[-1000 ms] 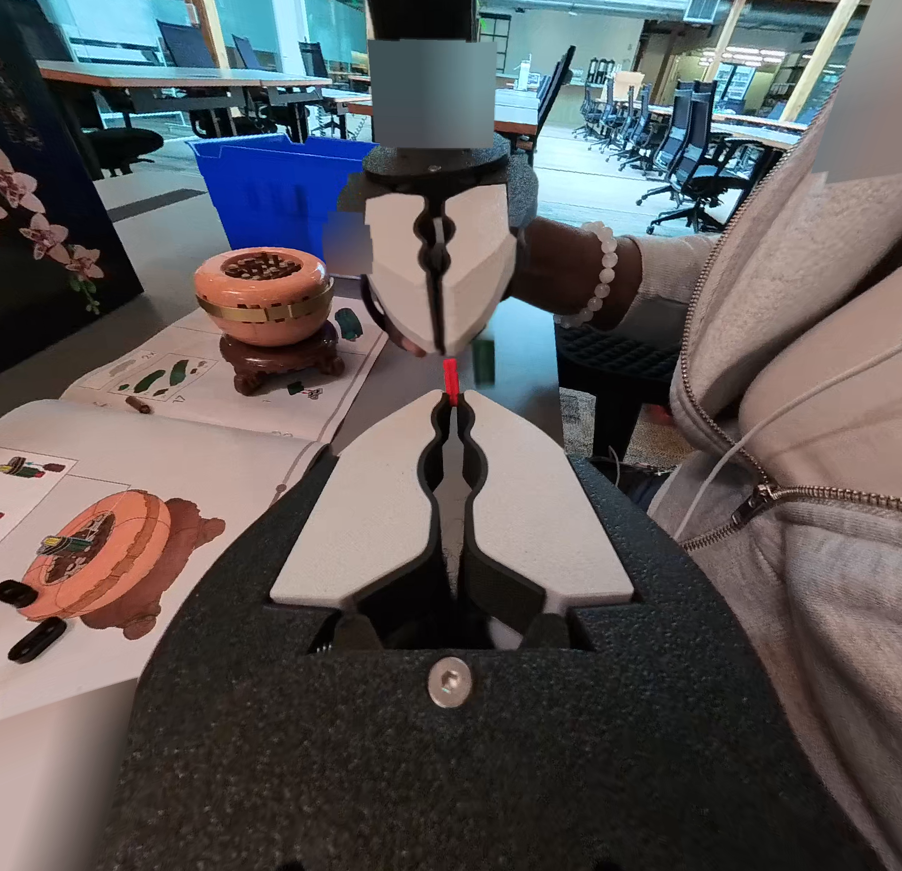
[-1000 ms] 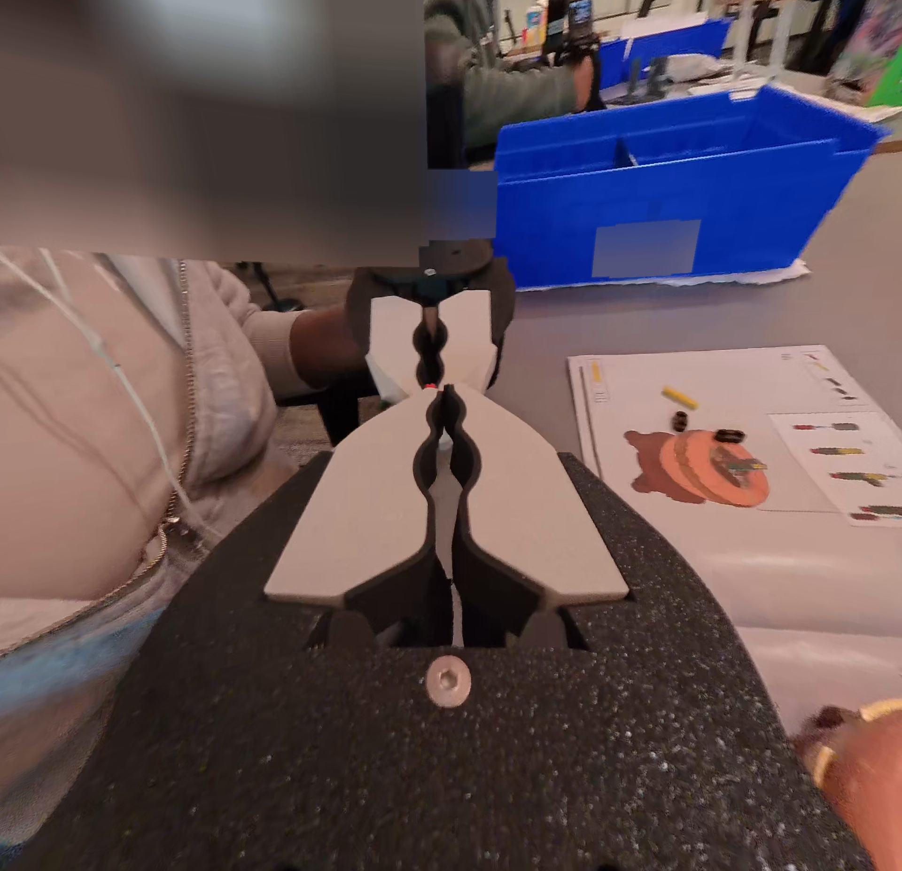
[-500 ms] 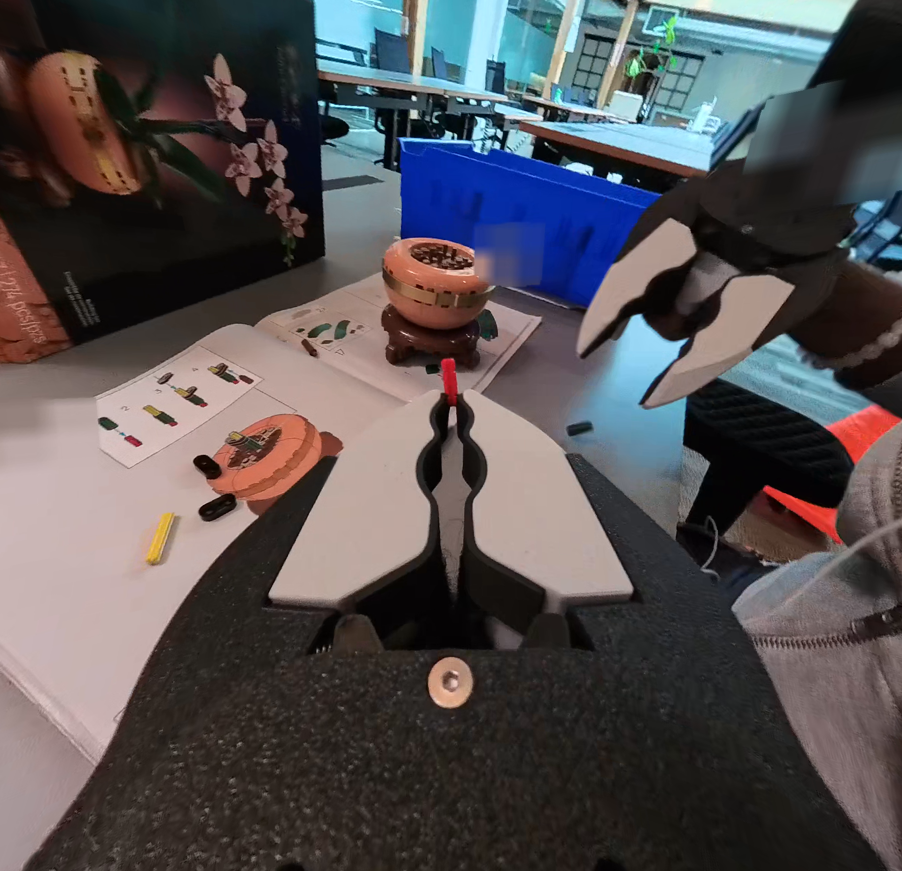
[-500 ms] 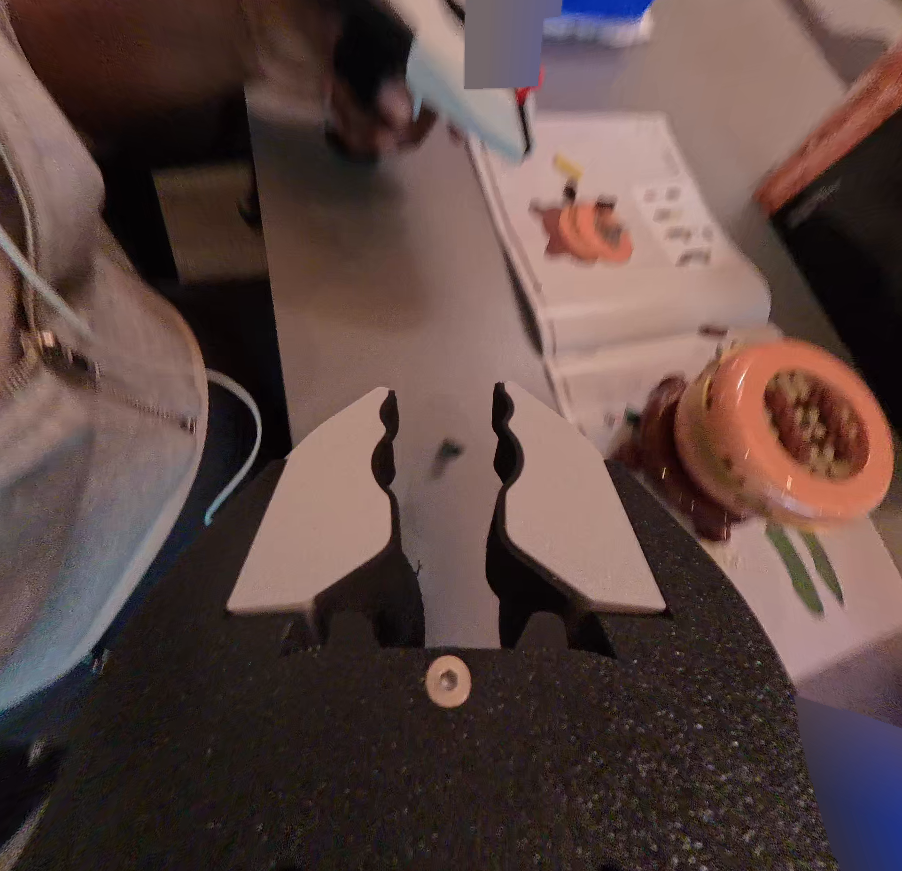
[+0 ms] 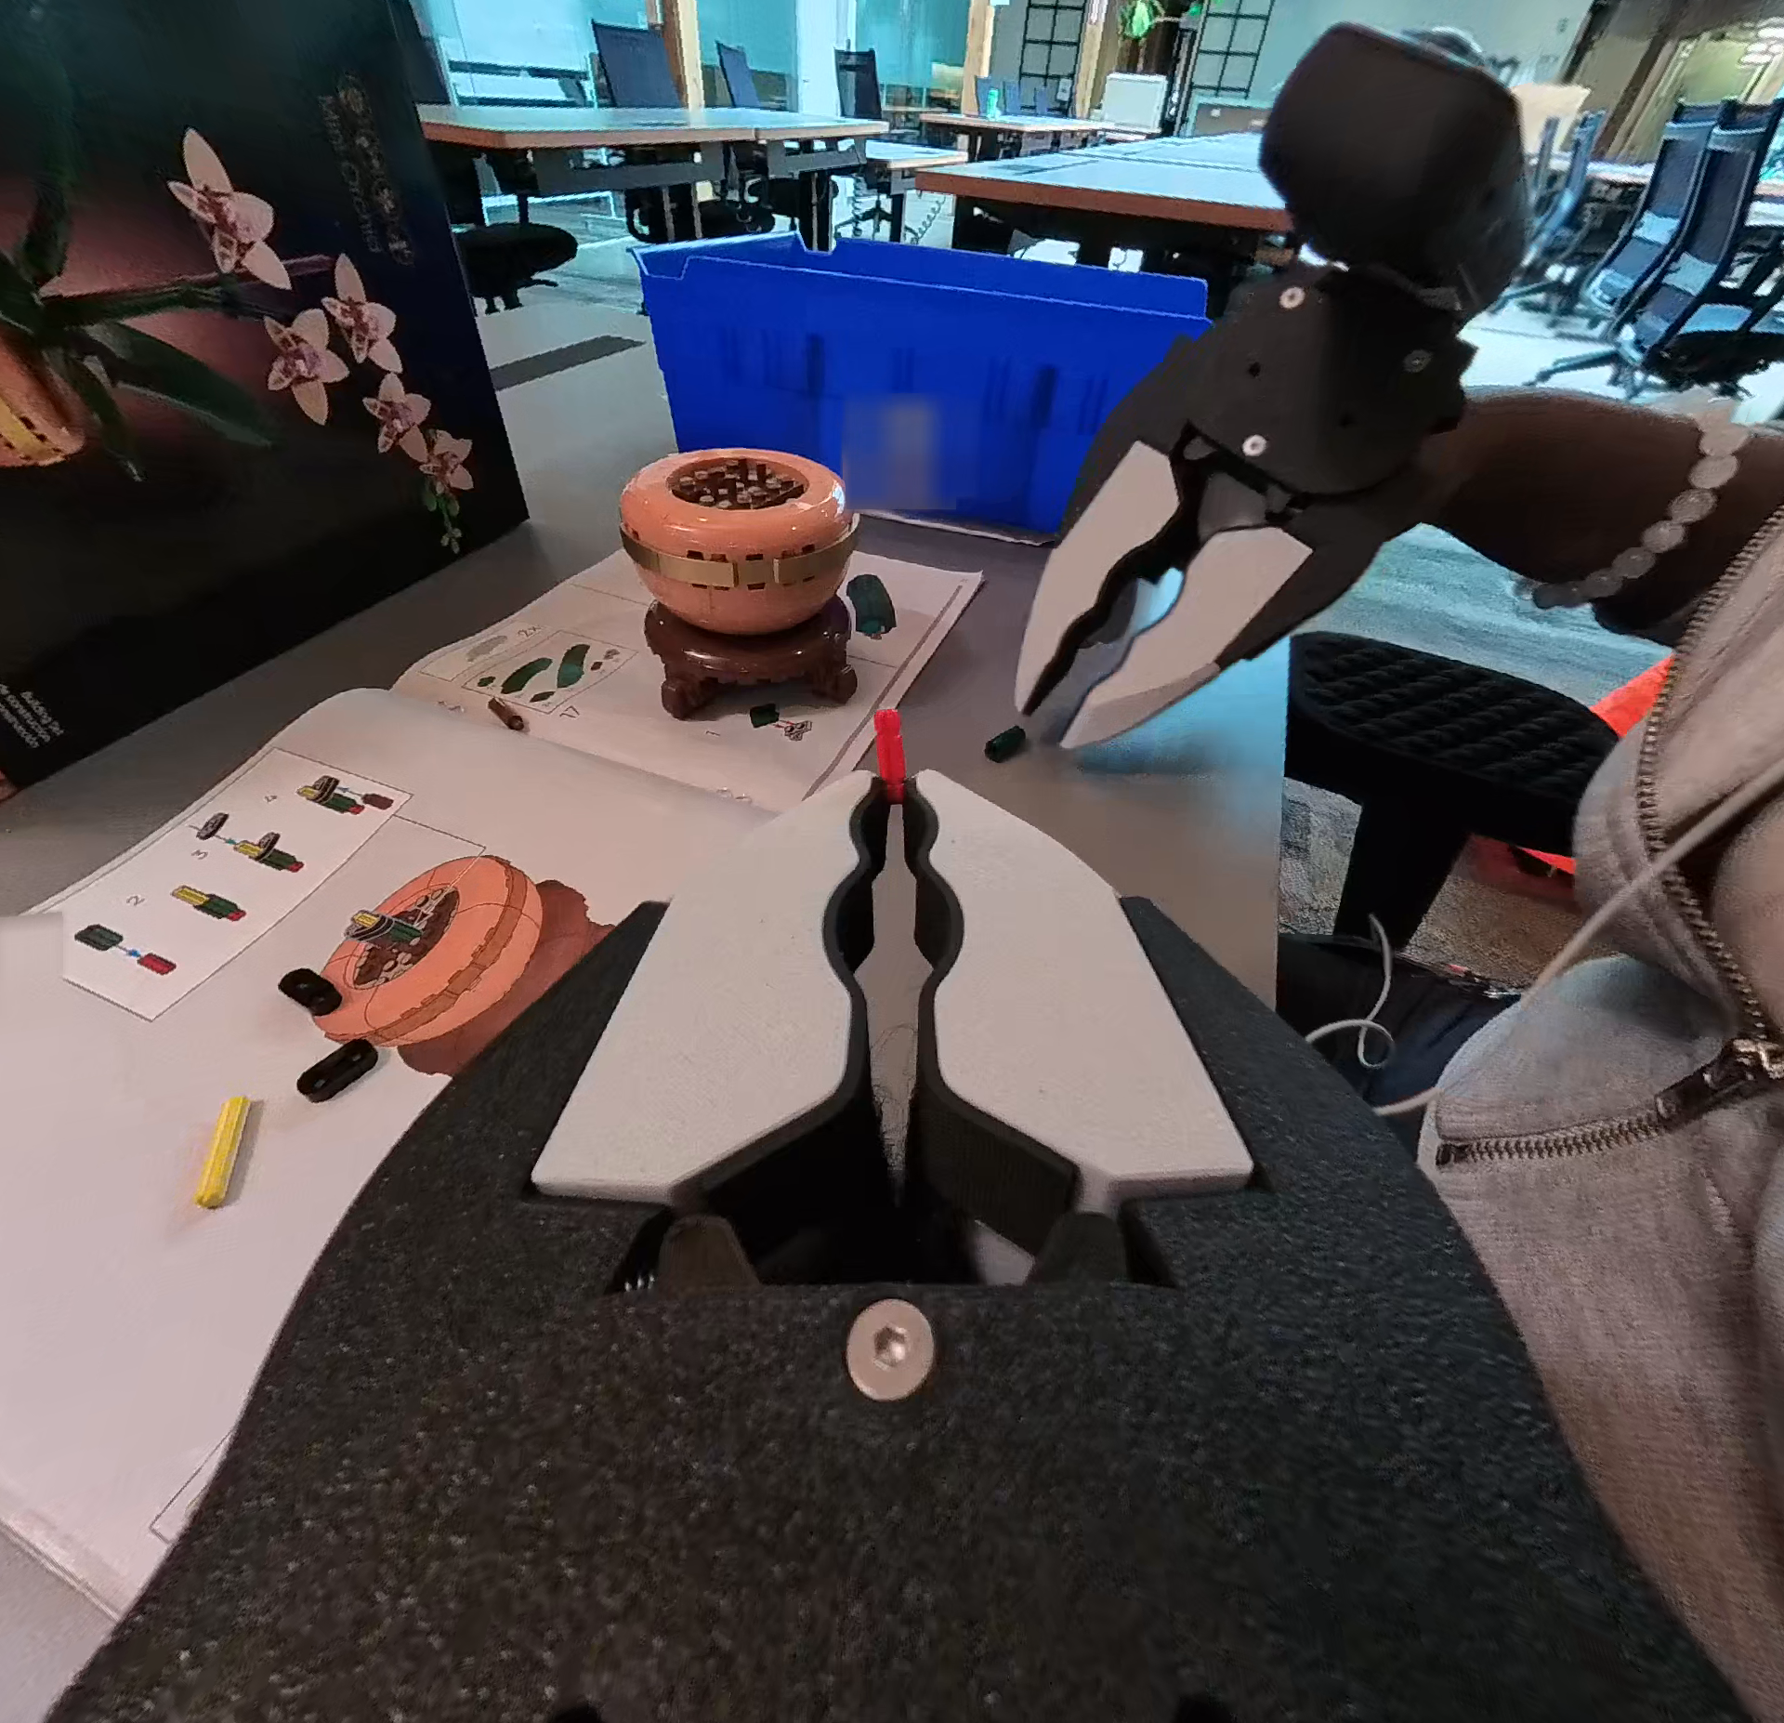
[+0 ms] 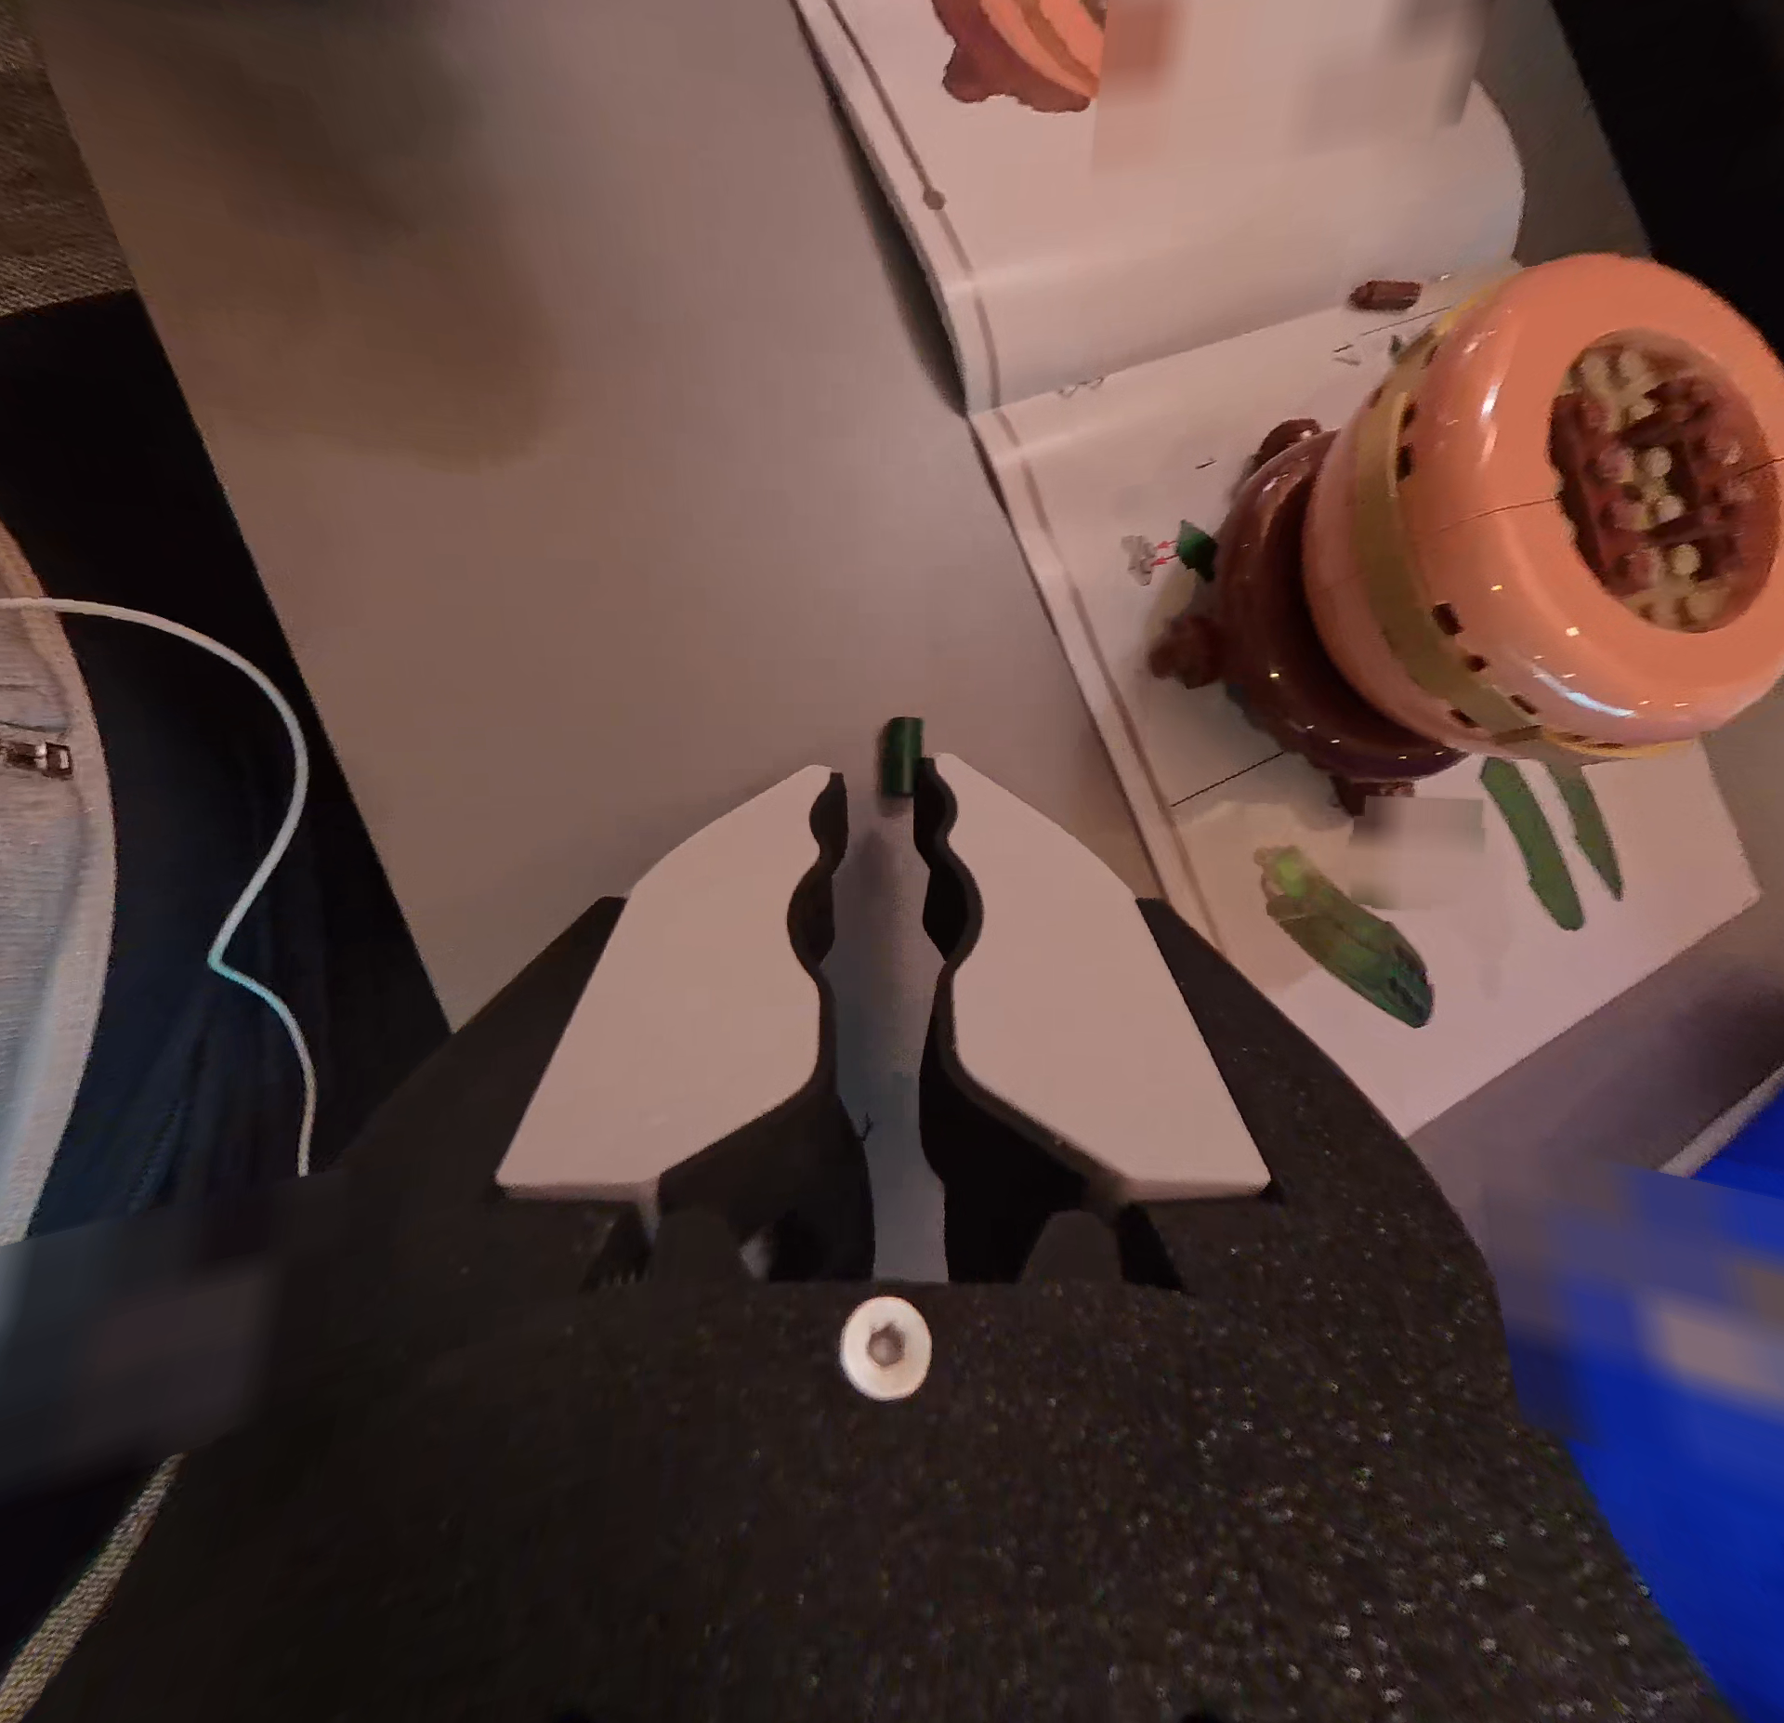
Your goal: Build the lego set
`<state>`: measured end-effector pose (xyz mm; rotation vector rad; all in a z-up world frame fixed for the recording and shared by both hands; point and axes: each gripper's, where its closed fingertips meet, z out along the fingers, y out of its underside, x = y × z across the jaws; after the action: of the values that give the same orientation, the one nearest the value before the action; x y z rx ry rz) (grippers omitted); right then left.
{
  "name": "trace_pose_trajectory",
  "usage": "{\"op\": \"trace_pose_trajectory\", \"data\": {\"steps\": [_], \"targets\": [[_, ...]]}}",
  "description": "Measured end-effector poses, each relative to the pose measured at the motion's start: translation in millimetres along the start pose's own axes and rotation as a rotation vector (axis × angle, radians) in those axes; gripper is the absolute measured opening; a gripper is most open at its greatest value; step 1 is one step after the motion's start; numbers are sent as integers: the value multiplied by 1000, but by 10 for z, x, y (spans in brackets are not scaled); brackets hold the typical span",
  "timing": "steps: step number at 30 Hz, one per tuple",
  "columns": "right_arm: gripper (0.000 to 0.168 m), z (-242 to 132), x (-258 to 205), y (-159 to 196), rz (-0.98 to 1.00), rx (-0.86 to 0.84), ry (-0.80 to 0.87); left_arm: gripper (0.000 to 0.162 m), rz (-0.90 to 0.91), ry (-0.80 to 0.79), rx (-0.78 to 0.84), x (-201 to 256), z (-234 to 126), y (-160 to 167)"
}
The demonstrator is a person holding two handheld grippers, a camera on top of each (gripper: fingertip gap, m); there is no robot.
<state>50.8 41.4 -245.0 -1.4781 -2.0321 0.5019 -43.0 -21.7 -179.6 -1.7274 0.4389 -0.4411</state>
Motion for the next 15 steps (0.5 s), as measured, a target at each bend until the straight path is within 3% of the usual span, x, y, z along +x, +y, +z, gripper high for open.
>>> {"op": "trace_pose_trajectory", "data": {"steps": [12, 15], "targets": [[6, 162, 42, -9, 1, -15, -102, 2, 10, 58, -3, 73, -7, 7], [6, 132, 49, -246, -36, 169, -104, 2, 27, 72, -31, 104, 18, 41]]}}
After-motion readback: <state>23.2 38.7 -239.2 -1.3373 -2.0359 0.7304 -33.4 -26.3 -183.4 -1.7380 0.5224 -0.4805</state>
